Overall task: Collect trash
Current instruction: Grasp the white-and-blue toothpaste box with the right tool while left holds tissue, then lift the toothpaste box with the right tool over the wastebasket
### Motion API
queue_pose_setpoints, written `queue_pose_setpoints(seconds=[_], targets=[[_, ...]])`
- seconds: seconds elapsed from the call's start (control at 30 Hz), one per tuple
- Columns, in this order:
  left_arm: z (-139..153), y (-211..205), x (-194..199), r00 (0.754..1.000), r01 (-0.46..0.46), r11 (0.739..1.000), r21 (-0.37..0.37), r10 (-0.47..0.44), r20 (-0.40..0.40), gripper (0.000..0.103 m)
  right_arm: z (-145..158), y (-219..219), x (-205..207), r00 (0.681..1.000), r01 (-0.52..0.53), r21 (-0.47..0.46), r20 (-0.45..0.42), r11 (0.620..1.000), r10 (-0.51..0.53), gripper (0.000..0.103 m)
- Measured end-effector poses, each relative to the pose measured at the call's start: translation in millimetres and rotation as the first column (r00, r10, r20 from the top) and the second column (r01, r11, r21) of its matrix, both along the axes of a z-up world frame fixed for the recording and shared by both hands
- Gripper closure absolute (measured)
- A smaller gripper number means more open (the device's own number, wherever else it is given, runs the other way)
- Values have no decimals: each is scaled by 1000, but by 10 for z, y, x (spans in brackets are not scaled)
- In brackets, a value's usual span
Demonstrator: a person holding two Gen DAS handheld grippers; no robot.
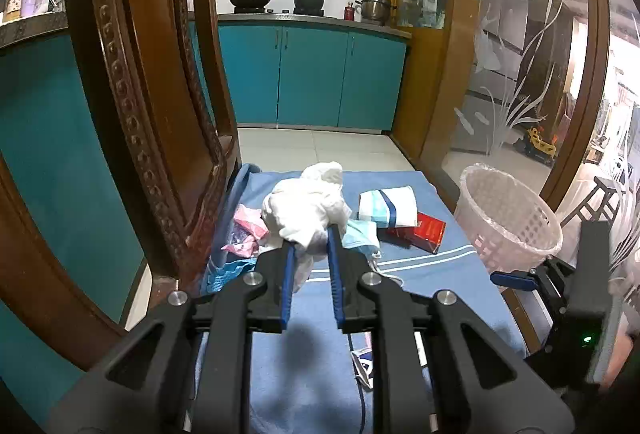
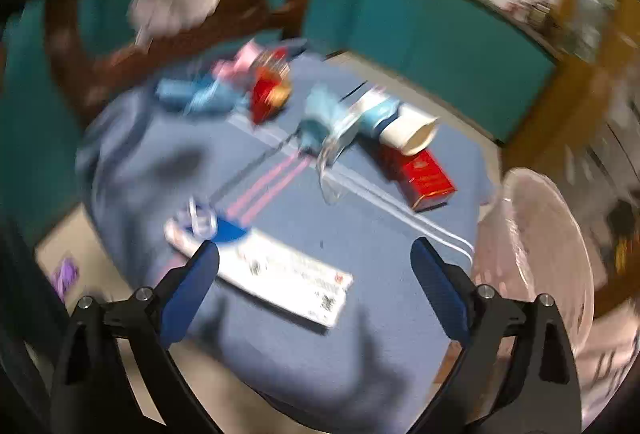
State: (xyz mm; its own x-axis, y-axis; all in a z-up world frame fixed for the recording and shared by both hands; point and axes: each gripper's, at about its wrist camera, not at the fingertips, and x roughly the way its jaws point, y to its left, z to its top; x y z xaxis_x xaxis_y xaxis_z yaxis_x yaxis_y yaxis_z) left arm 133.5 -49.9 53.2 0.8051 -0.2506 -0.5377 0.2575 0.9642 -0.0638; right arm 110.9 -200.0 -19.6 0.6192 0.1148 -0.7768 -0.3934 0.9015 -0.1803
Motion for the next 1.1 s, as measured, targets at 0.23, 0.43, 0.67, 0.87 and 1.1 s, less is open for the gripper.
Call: queue_pose_setpoints(seconds=[0.23,0.43,0.67,0.87,1.1], targets=[[48,57,14,1000,-17,1000,-21,16,-1,86,-228,-119,202,970,-221,20,-100,975,222,8],[23,15,0,1000,-6,1000,-7,6,-5,86,-501,-16,498,932,-264,83,-234,961,276,13],[13,13,20,1000,-3,1000,-9,3,-12,86,-382,-129,580,937,-155,198,-281,968,208,49],[27,8,-7,1000,8,1000,-7,-9,-8,86,-290,-101,454,940,-70,259,-306,963,151,56],[75,108,-20,1000,-15,999,-29,15,-2,86,285,-104,136,993,40,303,-120,952,-3,79]])
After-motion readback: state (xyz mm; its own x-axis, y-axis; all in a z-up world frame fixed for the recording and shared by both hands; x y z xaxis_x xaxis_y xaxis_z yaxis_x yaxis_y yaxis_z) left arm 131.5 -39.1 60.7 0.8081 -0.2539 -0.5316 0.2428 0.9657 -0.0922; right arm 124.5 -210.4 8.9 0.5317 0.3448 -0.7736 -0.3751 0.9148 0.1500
